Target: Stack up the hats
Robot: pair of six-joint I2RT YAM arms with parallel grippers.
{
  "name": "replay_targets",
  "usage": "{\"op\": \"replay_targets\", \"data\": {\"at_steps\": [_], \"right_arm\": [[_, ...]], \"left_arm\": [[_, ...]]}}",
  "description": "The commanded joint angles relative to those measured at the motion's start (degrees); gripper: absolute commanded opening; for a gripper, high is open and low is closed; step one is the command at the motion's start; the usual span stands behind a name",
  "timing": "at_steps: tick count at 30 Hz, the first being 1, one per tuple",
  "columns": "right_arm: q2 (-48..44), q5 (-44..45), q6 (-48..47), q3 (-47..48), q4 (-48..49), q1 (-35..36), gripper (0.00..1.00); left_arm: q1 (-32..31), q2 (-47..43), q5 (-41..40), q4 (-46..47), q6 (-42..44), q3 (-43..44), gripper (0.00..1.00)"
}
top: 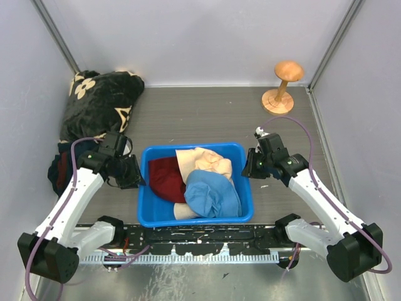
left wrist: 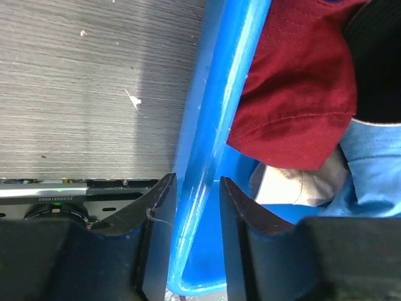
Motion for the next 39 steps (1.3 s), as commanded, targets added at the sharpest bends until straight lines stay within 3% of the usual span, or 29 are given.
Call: {"op": "replay_targets", "data": {"at_steps": [1,7,12,19,27,29,32,33,35,37,39], "right_arm": [[0.64,1.42,0.55,1.34,3.93,0.16,0.3],[6.49,2.46,-0.24,4.78,6.64,0.1,0.27],[15.3,4.79,-2.82,10.7,9.76,-0.94,0.25],[32.89,0.68,-3.12,21.43,18.85,-7.87,0.24],[56.46,1.51,-4.06,46.36,25.73,-9.79,0.24],[61.7,2.49,-3.75,53.76,26.42,-10.26,0.24],[66.86,3.32,-3.37,62.26,28.64,-10.68,0.33],[67.58,3.34,-3.41,64.08,30.5,-10.64,0.4],[68.63,2.07,-4.09,67.67,31.61,-10.86,0.54],[67.85,1.28,-5.15,70.34,31.21,-10.96,0.68],[65.22,0.6,-5.74,69.85,31.43,-11.21,0.73]], "left_arm": [[-0.64,3.68,-3.04,2.9,-1.27,1.02,0.37],[-0.79,14.22,-4.96,5.73,1.78,6.67,0.24],[-0.69,26.65,-8.16,8.04,5.97,17.18,0.22],[1.15,49.81,-10.61,6.91,10.06,42.81,0.18],[5.15,70.37,-9.53,9.66,9.9,72.5,0.21],[5.98,76.67,-10.18,8.15,11.35,82.78,0.27],[7.73,83.39,-10.43,8.2,13.34,95.69,0.4],[8.48,84.57,-10.38,9.75,13.71,98.2,0.53],[10.27,83.91,-7.85,13.18,12.45,97.78,0.62],[11.46,80.5,-4.27,17.26,11.04,93.44,0.65],[11.51,75.61,-3.1,20.45,11.62,87.7,0.66]]}}
